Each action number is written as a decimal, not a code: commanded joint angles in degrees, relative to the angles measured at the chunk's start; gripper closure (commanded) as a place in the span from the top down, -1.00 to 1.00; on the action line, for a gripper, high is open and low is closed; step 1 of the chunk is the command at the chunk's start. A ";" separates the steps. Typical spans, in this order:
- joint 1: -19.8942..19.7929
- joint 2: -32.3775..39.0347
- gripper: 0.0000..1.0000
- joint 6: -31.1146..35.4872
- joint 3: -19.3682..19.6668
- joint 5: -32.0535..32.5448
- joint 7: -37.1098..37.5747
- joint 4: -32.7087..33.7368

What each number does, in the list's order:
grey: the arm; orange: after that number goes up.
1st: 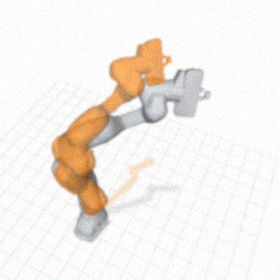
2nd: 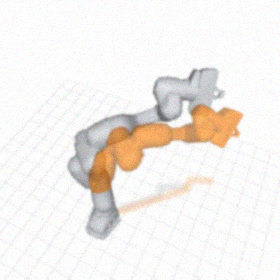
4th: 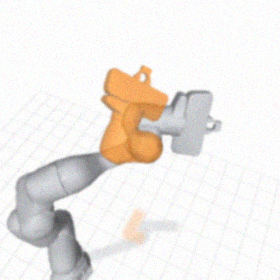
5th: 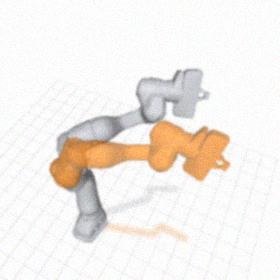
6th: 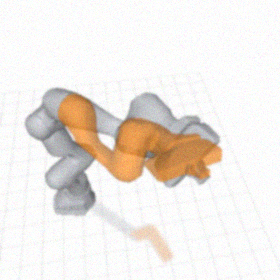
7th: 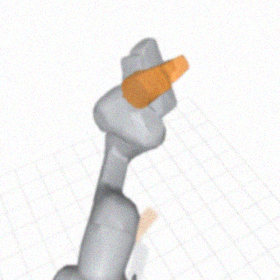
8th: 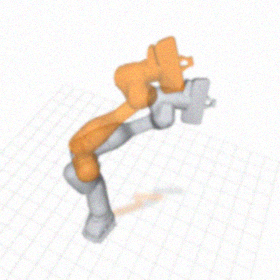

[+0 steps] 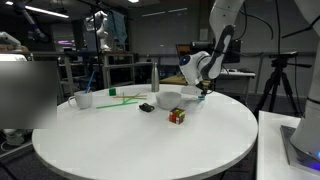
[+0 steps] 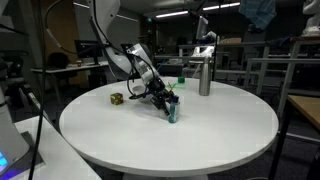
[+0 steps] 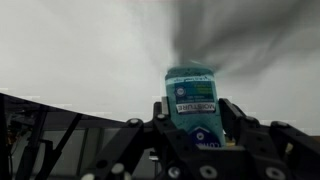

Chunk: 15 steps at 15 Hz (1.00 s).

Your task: Take the bottle out of the bowl and put it on the table

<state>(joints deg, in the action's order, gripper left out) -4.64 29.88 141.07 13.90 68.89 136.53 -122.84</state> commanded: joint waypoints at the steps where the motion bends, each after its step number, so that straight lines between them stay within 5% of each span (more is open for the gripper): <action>1: -1.47 1.42 -0.43 0.73 -0.83 1.17 1.15 1.19; 13: -1.07 -0.14 -0.43 -0.55 -1.17 0.32 0.01 0.10; 14: -1.07 -0.15 0.07 -0.60 -1.20 0.32 0.00 0.10; 15: -1.06 -0.15 0.07 -0.66 -1.24 0.32 0.00 0.10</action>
<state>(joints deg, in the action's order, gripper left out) -4.64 29.88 140.96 13.81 68.89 136.52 -122.84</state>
